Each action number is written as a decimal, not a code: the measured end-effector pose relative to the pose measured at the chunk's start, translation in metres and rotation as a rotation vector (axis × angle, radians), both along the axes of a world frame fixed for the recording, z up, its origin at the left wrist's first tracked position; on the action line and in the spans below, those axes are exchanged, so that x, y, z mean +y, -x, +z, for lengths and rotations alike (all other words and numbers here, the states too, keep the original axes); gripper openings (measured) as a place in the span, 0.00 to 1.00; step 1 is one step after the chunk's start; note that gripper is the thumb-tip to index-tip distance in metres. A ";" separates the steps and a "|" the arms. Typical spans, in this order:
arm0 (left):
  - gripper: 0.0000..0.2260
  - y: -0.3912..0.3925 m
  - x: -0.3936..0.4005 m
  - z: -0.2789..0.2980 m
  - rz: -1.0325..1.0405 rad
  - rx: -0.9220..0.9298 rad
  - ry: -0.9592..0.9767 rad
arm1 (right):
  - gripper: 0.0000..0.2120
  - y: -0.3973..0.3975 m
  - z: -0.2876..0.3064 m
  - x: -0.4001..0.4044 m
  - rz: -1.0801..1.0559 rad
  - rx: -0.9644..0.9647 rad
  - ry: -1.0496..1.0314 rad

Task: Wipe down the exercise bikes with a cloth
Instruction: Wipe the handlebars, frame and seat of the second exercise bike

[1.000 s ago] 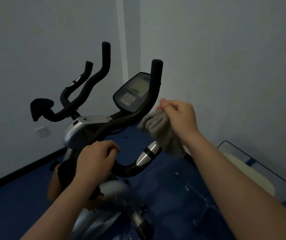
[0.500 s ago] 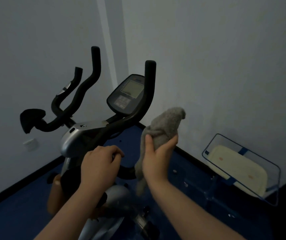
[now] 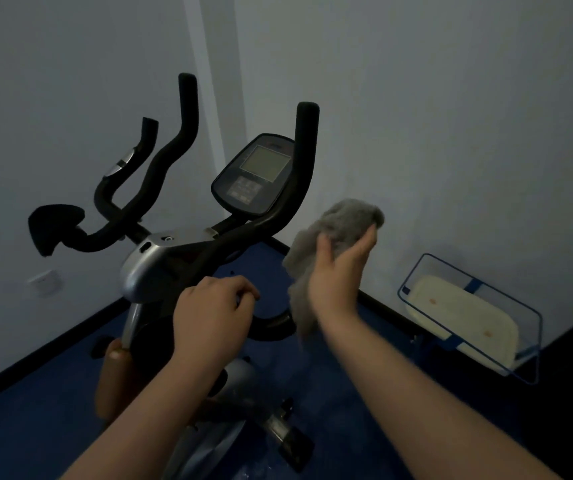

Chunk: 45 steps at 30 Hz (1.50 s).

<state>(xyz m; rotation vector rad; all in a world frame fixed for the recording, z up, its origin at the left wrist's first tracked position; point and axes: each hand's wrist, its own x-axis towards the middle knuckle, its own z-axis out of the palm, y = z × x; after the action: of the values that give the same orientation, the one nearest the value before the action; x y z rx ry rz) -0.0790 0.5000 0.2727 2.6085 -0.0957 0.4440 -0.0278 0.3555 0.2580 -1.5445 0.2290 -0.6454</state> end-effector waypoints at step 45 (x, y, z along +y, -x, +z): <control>0.06 0.024 0.019 -0.019 0.574 -0.070 0.208 | 0.19 0.011 0.021 -0.021 0.476 -0.399 1.862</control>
<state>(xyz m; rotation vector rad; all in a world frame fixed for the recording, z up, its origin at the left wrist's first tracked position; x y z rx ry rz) -0.1030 0.5186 0.2539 2.3816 0.6552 0.6971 -0.0386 0.3347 0.2787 -2.9309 -1.4031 -0.7378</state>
